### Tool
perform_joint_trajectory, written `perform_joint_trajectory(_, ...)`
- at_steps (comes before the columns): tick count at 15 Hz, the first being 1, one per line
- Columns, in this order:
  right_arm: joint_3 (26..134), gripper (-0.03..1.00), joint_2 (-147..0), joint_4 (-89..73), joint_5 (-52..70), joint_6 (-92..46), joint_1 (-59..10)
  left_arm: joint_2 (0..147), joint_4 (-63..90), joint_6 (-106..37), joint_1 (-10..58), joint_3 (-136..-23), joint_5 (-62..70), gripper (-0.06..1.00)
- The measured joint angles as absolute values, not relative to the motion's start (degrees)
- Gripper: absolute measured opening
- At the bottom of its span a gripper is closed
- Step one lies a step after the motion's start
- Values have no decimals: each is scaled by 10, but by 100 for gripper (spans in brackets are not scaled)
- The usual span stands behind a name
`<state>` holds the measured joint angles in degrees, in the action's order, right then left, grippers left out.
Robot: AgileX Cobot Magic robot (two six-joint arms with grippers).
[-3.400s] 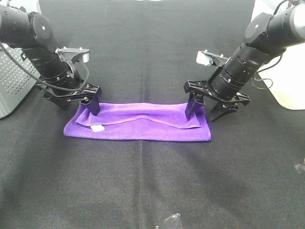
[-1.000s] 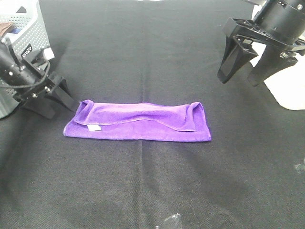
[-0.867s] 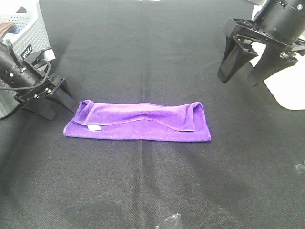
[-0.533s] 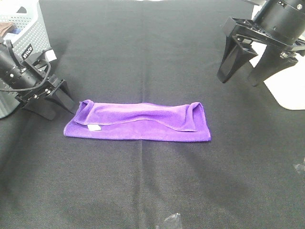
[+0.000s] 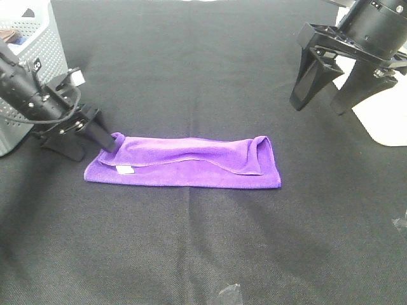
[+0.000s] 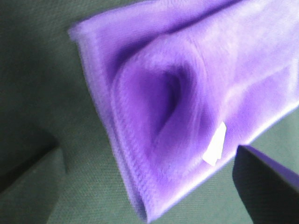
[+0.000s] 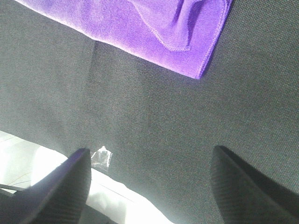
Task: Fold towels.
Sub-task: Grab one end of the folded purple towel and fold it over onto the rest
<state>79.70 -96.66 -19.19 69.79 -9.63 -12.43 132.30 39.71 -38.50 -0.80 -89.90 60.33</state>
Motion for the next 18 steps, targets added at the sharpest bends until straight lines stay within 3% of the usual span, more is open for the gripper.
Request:
perform_joint_trajectory(9, 797, 68, -966, -192, 698, -96, -124, 1324, 392, -368, -1, -899, 602, 90)
perform_joint_trajectory(18, 797, 68, -966, -206, 698, -99, -124, 1321, 390, -358, 63, -900, 595, 90)
